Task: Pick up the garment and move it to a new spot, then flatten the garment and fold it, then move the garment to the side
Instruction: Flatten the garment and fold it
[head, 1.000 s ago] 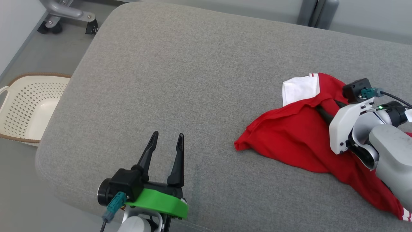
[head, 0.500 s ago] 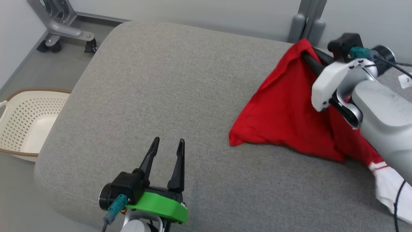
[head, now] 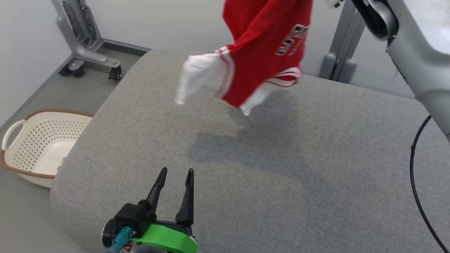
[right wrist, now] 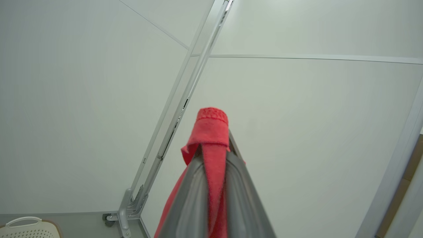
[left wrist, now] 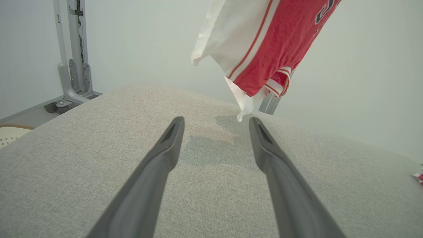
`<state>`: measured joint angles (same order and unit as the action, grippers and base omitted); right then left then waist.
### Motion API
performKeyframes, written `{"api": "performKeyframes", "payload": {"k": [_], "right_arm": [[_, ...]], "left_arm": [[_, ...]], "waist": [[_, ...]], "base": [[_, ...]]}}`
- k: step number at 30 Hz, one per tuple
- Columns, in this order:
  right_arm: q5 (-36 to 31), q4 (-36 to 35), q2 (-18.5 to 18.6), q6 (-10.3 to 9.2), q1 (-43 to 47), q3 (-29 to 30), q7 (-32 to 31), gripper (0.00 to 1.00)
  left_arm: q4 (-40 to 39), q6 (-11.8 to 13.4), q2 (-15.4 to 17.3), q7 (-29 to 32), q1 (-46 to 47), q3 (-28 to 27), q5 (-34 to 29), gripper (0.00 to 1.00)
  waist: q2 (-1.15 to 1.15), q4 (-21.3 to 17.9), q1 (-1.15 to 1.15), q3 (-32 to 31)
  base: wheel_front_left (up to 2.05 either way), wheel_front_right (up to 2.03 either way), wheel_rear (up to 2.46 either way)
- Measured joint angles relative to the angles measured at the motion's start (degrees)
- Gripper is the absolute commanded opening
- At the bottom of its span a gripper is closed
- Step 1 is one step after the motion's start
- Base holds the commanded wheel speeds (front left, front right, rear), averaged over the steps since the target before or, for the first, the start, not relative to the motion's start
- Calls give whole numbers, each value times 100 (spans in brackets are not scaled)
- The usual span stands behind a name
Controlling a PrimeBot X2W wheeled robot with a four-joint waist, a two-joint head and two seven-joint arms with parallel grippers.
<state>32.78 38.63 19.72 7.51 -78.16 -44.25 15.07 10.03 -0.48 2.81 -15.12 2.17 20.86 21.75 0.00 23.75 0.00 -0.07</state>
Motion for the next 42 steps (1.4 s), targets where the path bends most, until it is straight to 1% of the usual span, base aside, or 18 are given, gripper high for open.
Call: {"api": "performKeyframes", "payload": {"k": [2, 4, 6, 10, 13, 15, 18, 23, 24, 25, 29, 32, 35, 38, 42], "right_arm": [[-36, -137, 102, 0, 340, 10, 0, 0], [-36, -257, 250, 1, 734, -126, -1, 0], [41, -381, 532, 1, 1250, -324, -1, 0], [421, -591, 1113, 3, 2261, -532, -1, 0], [709, -549, 1556, 3, 2973, -305, -2, 0], [922, -442, 1715, 1, 3475, -51, -1, 0], [1150, -265, 1719, 1, 4169, 272, -1, 0], [1183, -85, 1428, 1, 4938, 567, -1, 0], [1133, -4, 1391, 2, 5005, 626, -2, 26], [1071, 121, 1330, 2, 5060, 750, -1, 100], [746, 681, 1088, 1, 5124, 1226, -1, 100], [424, 668, 889, 0, 5114, 1584, -2, 100], [143, 253, 668, 1, 5127, 1933, -2, 100], [-87, -390, 463, 1, 5326, 2306, -1, 100], [-339, -1354, 91, 1, 5822, 2699, -1, 100]], "left_arm": [[-21, -1, 2, 0, -71, -82, -12, 100], [-26, -11, 4, 0, -96, -102, -19, 100], [-44, -26, 3, 0, -98, -102, -19, 100], [-103, -3, 2, 0, -96, -118, -16, 100], [-109, 1, 1, -1, -92, -129, -16, 100], [-108, 18, 1, 0, -83, -165, -16, 100], [-99, 25, 2, 0, -73, -215, -16, 100], [-100, 33, 1, 0, -61, -299, -16, 100], [-99, 32, 1, -1, -59, -310, -16, 100], [-98, 32, 1, -1, -52, -327, -16, 100], [-79, 24, 1, 0, -3, -336, -16, 100], [-75, 24, 1, 0, 42, -354, -15, 100], [-66, 24, 1, 0, 43, -380, -10, 100], [-68, 24, 1, -1, 38, -416, -11, 100], [-75, 24, 1, -1, 31, -560, -22, 100]], "waist": [[0, -42, 0, -56], [0, -112, 0, -84], [0, -215, 0, -98], [0, -448, 0, -73], [0, -646, 0, -37], [0, -789, 0, -12], [0, -993, 0, 17], [0, -1332, 0, 51], [0, -1387, 0, 56], [0, -1453, 0, 62], [0, -1679, 0, 75], [0, -1802, 0, 73], [0, -1885, 0, 36], [0, -1941, 0, -24], [0, -2017, 0, -91]], "base": [[0, 0, 0], [0, 0, 0], [0, 0, 0], [0, 0, 0], [0, 0, 0], [0, 0, 0], [0, 0, 0], [0, 0, 0], [0, 0, 0], [0, 0, 0], [0, 0, 0], [0, 0, 0], [0, 0, 0], [0, 0, 0], [0, 0, 0]]}}
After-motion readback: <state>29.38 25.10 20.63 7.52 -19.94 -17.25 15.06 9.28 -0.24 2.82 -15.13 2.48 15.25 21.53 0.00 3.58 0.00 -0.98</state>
